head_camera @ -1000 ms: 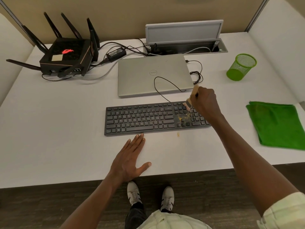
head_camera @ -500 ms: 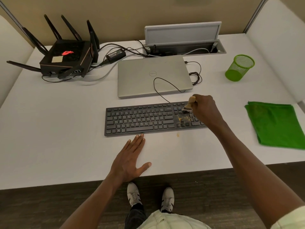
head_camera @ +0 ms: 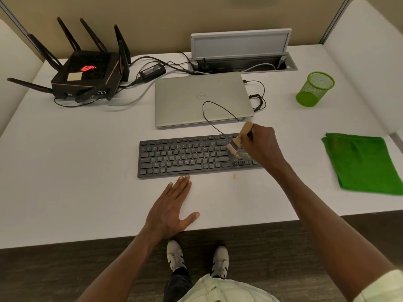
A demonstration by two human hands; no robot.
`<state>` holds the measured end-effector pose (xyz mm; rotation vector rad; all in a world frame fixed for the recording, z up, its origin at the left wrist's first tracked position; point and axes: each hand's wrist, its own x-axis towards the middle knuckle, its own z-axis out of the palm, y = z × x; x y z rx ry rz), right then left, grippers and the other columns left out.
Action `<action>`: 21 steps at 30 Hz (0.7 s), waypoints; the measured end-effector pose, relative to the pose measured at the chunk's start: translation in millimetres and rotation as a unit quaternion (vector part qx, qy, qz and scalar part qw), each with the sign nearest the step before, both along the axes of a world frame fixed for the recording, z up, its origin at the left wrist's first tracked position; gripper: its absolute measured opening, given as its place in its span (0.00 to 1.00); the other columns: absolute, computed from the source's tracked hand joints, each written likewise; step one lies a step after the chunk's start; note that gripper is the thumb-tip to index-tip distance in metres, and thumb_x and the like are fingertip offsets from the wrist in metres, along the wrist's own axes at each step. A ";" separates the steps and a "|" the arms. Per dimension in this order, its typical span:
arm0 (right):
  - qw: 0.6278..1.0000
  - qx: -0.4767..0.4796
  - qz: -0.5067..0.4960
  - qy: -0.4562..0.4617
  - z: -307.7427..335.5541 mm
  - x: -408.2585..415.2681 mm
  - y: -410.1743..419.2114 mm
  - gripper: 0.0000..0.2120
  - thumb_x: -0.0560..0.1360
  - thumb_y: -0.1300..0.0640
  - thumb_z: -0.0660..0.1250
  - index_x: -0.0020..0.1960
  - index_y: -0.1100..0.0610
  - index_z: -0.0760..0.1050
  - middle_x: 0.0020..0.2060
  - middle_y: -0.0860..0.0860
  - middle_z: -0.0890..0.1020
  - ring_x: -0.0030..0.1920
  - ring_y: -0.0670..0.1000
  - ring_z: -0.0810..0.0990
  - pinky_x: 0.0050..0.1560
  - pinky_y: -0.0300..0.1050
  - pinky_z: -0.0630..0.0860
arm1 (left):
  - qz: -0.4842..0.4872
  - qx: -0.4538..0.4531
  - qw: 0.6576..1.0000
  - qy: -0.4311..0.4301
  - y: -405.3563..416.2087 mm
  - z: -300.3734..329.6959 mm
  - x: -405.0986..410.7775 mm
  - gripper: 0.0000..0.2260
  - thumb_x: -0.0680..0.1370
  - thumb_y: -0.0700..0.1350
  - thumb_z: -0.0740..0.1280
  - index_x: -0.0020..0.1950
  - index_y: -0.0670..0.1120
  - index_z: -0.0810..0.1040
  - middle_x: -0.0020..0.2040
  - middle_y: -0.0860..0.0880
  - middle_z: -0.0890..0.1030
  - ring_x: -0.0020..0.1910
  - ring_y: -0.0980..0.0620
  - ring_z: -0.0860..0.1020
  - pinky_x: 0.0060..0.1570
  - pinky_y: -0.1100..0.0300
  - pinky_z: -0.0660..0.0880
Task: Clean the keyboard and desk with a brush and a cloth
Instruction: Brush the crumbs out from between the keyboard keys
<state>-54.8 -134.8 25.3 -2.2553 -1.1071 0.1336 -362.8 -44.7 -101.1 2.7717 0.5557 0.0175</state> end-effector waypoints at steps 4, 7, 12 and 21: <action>0.999 -0.025 -0.033 0.004 -3.0 -7.1 6.7 0.14 0.77 0.63 0.62 0.34 0.65 0.74 0.28 0.57 0.79 0.25 0.49 0.70 0.25 0.39 0.62 | -0.001 0.003 1.000 0.002 0.0 0.2 0.0 0.41 0.80 0.71 0.51 0.84 0.44 0.49 0.84 0.49 0.45 0.83 0.55 0.42 0.80 0.53 0.44; 0.995 -0.059 -0.073 -0.026 -1.6 -4.2 3.8 0.13 0.75 0.63 0.61 0.31 0.59 0.67 0.26 0.53 0.73 0.24 0.47 0.66 0.25 0.41 0.57 | -0.001 0.005 1.000 0.004 0.0 0.0 -0.1 0.42 0.80 0.72 0.50 0.84 0.44 0.49 0.84 0.48 0.45 0.83 0.55 0.42 0.80 0.53 0.44; 0.995 -0.018 -0.092 -0.013 0.5 -1.7 2.3 0.15 0.76 0.61 0.61 0.30 0.57 0.67 0.23 0.50 0.72 0.24 0.48 0.68 0.26 0.43 0.62 | -0.002 0.009 1.000 0.000 0.5 -0.5 0.6 0.41 0.80 0.71 0.51 0.83 0.44 0.50 0.84 0.48 0.46 0.83 0.55 0.43 0.80 0.54 0.43; 0.988 -0.014 -0.150 0.022 -11.9 9.3 -8.2 0.13 0.76 0.59 0.62 0.33 0.62 0.72 0.26 0.53 0.76 0.28 0.53 0.74 0.30 0.46 0.69 | -0.003 0.008 1.000 0.012 0.3 0.5 0.6 0.42 0.80 0.72 0.50 0.84 0.45 0.48 0.84 0.49 0.44 0.82 0.55 0.41 0.80 0.54 0.43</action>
